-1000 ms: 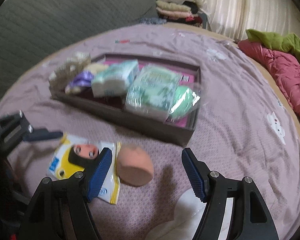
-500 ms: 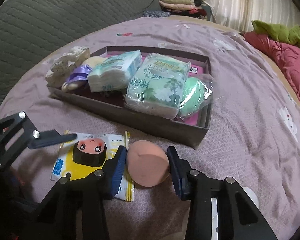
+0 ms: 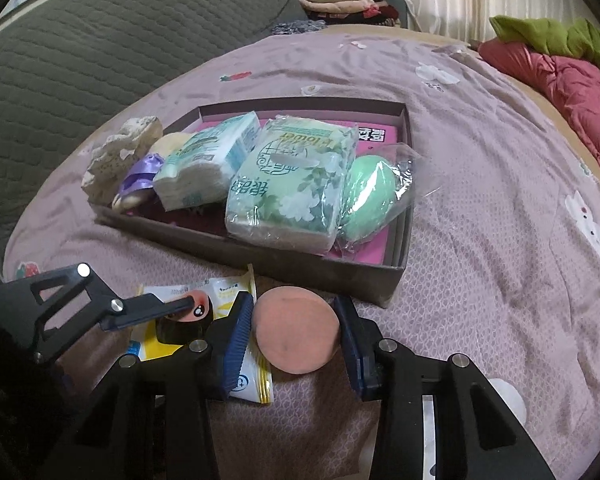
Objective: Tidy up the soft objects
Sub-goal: 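Close the left tool on the yellow wipes pack while the right tool grasps the pink sponge, then lift and carry the wipes pack and pink sponge over the box with both tools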
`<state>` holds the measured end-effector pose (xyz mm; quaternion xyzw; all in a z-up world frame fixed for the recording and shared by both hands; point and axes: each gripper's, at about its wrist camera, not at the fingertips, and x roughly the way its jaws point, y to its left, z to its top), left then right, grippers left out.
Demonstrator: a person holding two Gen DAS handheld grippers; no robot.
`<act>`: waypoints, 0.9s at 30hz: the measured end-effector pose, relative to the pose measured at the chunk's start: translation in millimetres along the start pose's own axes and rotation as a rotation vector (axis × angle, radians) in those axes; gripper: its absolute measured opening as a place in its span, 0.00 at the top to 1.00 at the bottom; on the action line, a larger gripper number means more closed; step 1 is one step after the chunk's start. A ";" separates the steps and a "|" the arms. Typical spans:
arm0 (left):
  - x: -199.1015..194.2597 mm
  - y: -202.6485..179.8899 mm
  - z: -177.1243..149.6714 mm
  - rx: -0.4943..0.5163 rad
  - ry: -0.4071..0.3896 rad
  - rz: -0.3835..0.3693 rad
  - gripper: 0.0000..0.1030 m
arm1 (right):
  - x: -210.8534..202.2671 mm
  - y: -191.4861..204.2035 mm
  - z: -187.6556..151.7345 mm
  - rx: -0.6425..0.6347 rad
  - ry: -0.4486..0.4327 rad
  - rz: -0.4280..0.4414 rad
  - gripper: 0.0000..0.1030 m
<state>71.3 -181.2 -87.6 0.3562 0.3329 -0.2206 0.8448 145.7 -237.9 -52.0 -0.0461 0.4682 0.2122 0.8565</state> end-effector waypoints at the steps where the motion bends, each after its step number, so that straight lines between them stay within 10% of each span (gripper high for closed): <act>1: -0.1 2.3 0.0 -0.010 -0.001 -0.003 0.63 | 0.2 0.2 0.3 0.000 0.002 0.001 0.58; 14: -34.2 50.5 -3.2 -0.259 -0.060 -0.116 0.76 | -28.5 -6.4 6.0 0.035 -0.077 0.044 0.60; 27: -74.0 96.5 0.7 -0.393 -0.168 -0.017 0.76 | -73.9 13.0 28.0 -0.013 -0.284 0.045 0.60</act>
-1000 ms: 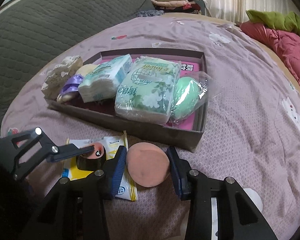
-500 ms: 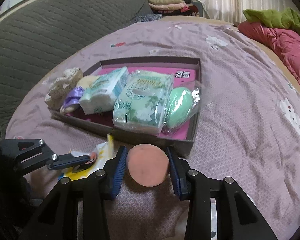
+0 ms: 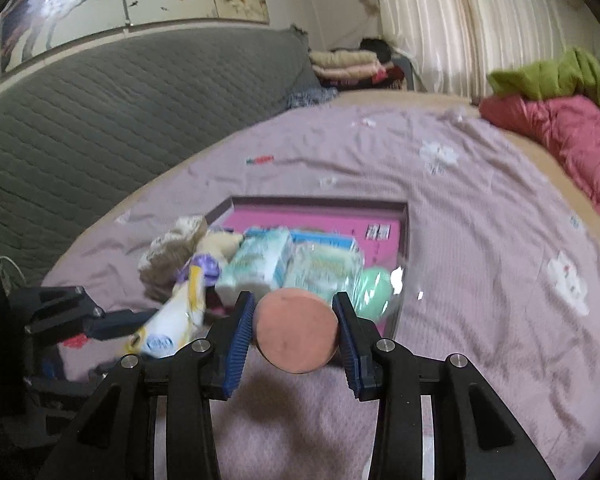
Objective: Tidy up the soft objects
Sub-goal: 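Lift and carry the wipes pack and pink sponge over the box with both tools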
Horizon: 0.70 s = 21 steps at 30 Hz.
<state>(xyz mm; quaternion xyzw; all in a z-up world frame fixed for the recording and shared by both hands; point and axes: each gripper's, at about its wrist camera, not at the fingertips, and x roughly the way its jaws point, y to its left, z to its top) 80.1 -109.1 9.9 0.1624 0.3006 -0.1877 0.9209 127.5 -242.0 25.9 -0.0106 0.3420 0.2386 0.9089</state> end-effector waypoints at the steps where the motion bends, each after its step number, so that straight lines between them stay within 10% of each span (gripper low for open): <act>1: 0.4 5.0 1.4 -0.013 0.000 0.011 0.76 | 1.0 0.8 2.2 0.001 -0.008 0.000 0.60; 21: 20.0 92.3 27.6 -0.269 0.000 0.199 0.77 | 31.3 26.6 36.7 -0.036 -0.079 -0.043 0.60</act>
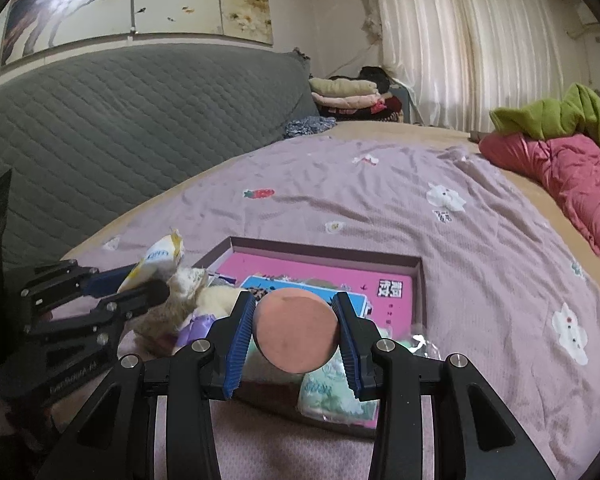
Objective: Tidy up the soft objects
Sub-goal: 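Lift and carry the wipes pack and pink sponge over the box with both tools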
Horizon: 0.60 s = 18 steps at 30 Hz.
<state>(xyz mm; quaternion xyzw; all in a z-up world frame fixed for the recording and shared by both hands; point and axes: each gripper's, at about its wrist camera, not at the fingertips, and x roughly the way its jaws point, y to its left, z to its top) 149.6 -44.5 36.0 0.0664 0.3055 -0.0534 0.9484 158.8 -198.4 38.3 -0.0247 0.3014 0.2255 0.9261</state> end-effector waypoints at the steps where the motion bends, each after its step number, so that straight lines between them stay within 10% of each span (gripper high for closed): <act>1: 2.2 2.1 1.0 -0.006 0.004 0.003 0.77 | 1.0 -0.6 1.1 0.003 -0.003 -0.001 0.60; 18: 31.3 41.4 0.2 -0.115 0.082 0.017 0.77 | 28.0 16.8 8.5 0.012 0.000 0.046 0.60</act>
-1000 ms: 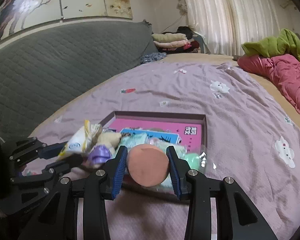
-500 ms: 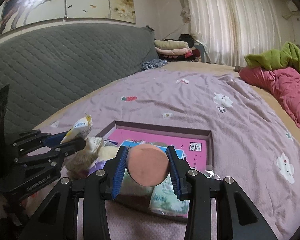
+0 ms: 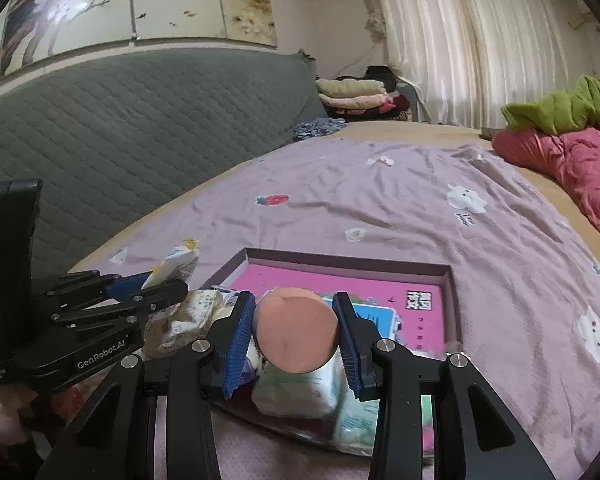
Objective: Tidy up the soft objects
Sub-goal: 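Lift and carry the wipes pack and pink sponge over the box with both tools, then lower and release the wipes pack with the left tool while the right tool releases the sponge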
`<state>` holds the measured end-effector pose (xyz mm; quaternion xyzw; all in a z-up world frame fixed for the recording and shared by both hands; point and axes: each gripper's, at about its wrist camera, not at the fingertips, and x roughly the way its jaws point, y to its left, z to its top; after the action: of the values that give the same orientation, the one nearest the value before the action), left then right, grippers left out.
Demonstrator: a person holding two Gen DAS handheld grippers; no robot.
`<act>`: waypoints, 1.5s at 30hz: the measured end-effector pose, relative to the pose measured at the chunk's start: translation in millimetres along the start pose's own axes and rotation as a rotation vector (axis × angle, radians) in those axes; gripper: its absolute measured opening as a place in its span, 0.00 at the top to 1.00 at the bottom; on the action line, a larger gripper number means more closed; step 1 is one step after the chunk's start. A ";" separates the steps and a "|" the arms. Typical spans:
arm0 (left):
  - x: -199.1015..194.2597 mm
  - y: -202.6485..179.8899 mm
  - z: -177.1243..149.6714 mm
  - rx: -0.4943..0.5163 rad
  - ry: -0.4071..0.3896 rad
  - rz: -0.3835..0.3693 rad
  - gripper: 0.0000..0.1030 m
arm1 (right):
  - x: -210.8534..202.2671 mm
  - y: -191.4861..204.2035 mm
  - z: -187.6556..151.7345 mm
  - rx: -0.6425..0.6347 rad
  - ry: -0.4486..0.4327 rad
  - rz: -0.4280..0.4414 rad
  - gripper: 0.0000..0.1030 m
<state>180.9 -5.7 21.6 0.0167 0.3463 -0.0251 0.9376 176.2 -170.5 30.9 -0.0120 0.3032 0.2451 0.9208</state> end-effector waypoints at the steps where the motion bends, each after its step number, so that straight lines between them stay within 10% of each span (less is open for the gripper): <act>1: 2.0 1.6 -1.2 -0.004 0.006 0.000 0.77 | 2.7 1.8 -0.3 0.000 0.004 0.005 0.60; 37: 33.7 12.3 -18.9 -0.029 0.121 -0.022 0.77 | 67.9 37.1 -24.1 -0.110 0.164 -0.014 0.58; 45: 26.0 18.3 -19.1 -0.081 0.102 -0.065 0.65 | 55.7 34.2 -20.9 -0.090 0.117 -0.021 0.35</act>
<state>189.3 12.6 -9.5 -0.0310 0.3947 -0.0405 0.9174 187.7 -119.2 -13.3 -0.0709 0.3449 0.2478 0.9026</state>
